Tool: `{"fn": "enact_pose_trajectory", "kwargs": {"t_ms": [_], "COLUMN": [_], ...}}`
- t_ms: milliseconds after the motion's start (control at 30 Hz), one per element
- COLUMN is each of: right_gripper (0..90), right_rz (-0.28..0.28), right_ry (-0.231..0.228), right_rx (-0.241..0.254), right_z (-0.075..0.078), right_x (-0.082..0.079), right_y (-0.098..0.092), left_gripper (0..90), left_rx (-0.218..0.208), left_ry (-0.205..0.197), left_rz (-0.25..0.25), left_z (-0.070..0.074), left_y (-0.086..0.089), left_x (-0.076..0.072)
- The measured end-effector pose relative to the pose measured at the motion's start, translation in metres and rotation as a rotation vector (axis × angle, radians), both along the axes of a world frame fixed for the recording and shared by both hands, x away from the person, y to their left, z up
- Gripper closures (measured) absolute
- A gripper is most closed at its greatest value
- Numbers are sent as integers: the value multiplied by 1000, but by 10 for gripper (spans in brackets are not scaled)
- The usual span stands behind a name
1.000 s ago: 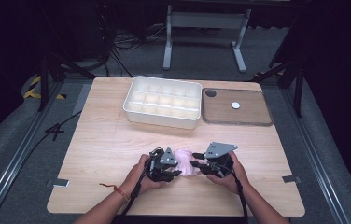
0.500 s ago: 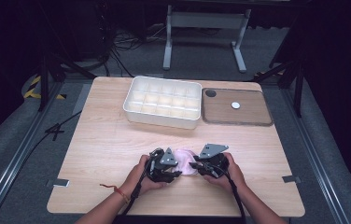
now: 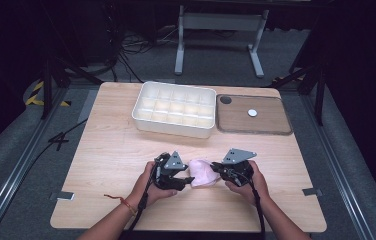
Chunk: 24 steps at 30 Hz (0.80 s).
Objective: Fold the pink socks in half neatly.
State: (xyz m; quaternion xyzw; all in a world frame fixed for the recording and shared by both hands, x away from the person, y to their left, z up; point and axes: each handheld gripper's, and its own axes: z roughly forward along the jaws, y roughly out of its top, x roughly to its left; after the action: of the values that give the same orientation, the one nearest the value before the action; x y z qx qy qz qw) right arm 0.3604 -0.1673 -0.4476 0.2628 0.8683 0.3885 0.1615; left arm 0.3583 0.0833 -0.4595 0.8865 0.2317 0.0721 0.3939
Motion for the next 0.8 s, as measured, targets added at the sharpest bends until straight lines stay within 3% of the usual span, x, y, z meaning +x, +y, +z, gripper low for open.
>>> {"fn": "enact_pose_trajectory", "kwargs": {"t_ms": [33, 133, 200, 400, 533, 600, 800], "right_gripper": [837, 831, 834, 817, 726, 600, 500], "right_rz": [-24, -29, -27, -27, -34, -52, -76], "right_ry": [1, 30, 34, 30, 12, -36, -10], "right_rx": [-49, -53, -88, -74, -75, -94, -48], "right_z": [-8, -14, -21, -22, -19, -14, -18], "right_x": [4, 8, 10, 10, 8, 8, 19], "right_y": [0, -1, 2, 1, -1, -6, -15], "left_gripper": [512, 517, 521, 499, 496, 493, 489], "left_rx": [2, 6, -9, 2, 6, 11, 6], "left_ry": [4, -2, 9, 38, 40, 39, 51], "left_rz": [13, 35, 48, 68, 66, 67, 69], "left_z": [-3, -4, -7, -17, -18, -18, -19], "left_y": [-2, -6, -9, -16, -16, -17, -15], "left_x": [2, 3, 5, 11, 12, 12, 13]}}
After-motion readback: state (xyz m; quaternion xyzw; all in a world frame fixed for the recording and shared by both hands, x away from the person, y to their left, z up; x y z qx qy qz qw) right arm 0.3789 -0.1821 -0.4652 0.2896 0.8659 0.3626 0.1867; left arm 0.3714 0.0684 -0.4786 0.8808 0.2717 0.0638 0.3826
